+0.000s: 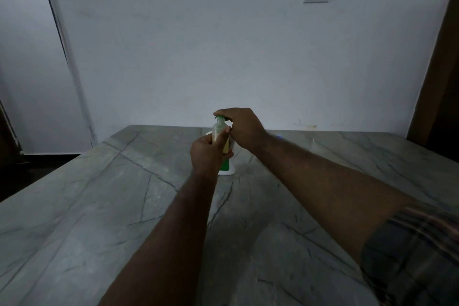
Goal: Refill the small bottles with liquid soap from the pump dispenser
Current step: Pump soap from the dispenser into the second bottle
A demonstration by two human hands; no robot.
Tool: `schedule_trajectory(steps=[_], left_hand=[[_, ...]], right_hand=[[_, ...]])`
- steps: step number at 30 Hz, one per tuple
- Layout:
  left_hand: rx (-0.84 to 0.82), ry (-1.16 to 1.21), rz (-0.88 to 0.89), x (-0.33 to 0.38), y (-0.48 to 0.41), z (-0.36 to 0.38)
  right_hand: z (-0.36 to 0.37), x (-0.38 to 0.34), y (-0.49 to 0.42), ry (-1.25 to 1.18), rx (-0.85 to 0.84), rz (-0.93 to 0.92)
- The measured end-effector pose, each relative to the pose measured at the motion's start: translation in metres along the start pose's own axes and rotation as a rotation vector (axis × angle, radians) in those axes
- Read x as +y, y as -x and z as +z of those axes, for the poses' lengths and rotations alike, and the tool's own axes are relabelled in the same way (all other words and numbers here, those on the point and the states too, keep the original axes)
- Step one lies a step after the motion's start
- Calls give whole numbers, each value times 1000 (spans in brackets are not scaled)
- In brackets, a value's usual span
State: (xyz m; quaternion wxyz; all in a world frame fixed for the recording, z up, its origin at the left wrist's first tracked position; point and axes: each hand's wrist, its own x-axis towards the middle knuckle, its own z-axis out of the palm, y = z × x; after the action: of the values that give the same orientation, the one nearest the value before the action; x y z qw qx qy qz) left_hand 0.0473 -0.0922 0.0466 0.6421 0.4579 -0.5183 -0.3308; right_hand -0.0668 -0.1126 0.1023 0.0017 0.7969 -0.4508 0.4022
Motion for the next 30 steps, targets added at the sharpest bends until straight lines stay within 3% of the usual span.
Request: schedule_trajectory(steps=[30], left_hand=[[-5, -30, 20, -2, 0, 0]], right_hand=[[1, -3, 3, -22, -11, 55]])
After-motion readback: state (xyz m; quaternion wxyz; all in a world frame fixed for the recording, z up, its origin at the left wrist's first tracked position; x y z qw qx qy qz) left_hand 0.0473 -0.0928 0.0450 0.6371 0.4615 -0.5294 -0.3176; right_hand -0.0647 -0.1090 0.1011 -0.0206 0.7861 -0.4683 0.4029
